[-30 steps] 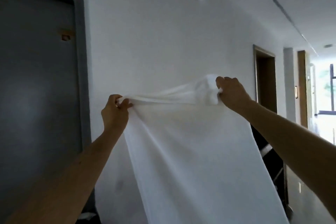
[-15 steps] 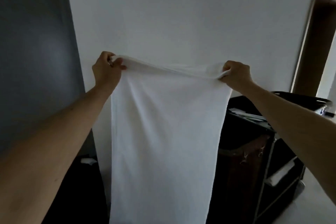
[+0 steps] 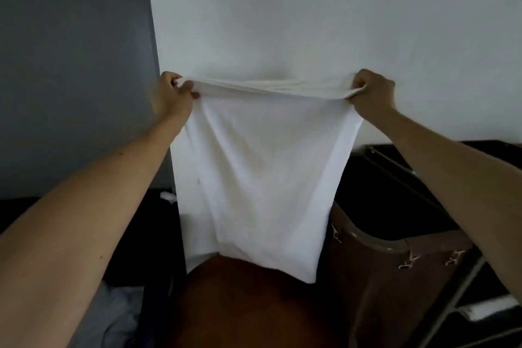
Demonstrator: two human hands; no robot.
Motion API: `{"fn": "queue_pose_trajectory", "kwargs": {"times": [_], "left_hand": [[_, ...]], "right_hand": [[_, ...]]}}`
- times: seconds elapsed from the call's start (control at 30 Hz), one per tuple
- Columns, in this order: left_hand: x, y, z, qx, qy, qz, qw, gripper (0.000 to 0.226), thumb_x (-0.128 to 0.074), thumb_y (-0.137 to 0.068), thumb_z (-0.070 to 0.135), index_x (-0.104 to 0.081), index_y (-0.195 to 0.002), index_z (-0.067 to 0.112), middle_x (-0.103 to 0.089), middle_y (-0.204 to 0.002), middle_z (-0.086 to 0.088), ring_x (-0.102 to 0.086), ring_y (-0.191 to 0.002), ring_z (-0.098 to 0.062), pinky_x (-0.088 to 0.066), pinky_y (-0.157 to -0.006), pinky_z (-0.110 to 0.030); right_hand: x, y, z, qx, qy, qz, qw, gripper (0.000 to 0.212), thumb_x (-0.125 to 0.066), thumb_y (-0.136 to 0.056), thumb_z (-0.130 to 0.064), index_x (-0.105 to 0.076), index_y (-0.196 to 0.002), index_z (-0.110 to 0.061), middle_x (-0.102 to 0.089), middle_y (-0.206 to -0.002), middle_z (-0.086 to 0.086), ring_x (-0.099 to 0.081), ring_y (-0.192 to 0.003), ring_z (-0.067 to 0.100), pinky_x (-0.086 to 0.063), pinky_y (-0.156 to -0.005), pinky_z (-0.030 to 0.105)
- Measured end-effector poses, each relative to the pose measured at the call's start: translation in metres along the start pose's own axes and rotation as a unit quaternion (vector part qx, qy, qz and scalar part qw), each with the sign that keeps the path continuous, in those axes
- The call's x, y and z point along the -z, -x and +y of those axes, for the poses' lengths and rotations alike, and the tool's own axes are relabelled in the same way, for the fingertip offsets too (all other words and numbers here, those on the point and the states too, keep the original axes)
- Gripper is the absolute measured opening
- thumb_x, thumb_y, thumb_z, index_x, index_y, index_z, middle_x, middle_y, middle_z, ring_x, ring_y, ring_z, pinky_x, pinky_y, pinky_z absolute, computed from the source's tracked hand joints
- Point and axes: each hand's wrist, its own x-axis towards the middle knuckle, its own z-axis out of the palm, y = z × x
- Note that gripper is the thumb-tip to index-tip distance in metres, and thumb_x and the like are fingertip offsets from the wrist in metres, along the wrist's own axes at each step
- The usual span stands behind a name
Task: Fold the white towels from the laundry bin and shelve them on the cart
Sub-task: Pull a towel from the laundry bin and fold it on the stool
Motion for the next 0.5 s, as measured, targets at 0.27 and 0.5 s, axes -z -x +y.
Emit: {"fn": "queue_pose_trajectory", "kwargs": {"times": [0.27,0.5], "left_hand": [[-0.030,-0.032,-0.052,0.009,-0.072,0.008,0.997,0.002,-0.051,-0.096,0.015,-0.049,-0.095,0.014,-0.059,-0.084,0.003,-0.061,-0.073,-0.011,-0.039,-0.048,-0.003],[-0.066,-0.102,-0.101,0.011,-0.091,0.013,0.996,0.004,-0.052,-0.095,0.018,-0.053,-0.098,0.014,-0.052,-0.074,0.019,-0.063,-0.081,-0.013,-0.041,-0.061,-0.011]], "right_hand": [[-0.076,-0.031,0.033,-0.019,-0.011,-0.043,0.999,0.010,-0.047,-0.079,0.003,-0.053,-0.077,-0.004,-0.050,-0.079,0.009,-0.042,-0.075,0.017,-0.028,-0.046,0.020],[-0.154,-0.089,0.039,-0.048,-0.020,-0.050,0.997,0.017,-0.039,-0.079,0.005,-0.055,-0.082,0.000,-0.048,-0.078,0.010,-0.041,-0.072,0.019,-0.028,-0.048,0.020]]}}
